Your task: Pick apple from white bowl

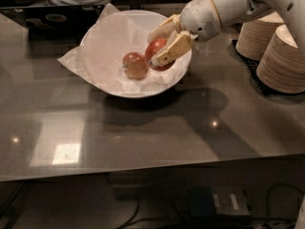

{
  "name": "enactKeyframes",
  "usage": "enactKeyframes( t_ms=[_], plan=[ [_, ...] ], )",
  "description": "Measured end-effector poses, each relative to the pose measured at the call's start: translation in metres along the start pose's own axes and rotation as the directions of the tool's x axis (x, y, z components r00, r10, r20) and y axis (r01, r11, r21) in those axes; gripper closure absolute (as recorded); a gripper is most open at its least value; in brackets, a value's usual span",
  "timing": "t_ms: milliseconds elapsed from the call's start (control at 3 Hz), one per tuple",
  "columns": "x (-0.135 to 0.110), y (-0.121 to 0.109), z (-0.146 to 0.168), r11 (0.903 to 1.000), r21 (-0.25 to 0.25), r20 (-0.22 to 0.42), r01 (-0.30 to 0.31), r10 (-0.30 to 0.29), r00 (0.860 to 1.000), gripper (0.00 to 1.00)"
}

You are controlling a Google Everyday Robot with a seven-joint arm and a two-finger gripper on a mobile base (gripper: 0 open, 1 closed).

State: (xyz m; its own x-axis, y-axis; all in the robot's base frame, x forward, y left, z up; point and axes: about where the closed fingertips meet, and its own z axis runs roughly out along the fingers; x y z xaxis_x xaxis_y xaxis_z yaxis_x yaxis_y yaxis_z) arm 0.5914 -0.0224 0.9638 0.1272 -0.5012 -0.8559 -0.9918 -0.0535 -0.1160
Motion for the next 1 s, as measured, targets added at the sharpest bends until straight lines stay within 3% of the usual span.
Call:
enactKeyframes(
  t_ms=[667,1000],
  plan=[
    [-0.053,0.018,-0.029,0.9956,-0.005,-0.037,0.093,-0.093,0.995,1.0],
    [-0.054,0.018,-0.029,0.9955,-0.005,-0.037,0.095,-0.095,0.995,0.81]
  ],
)
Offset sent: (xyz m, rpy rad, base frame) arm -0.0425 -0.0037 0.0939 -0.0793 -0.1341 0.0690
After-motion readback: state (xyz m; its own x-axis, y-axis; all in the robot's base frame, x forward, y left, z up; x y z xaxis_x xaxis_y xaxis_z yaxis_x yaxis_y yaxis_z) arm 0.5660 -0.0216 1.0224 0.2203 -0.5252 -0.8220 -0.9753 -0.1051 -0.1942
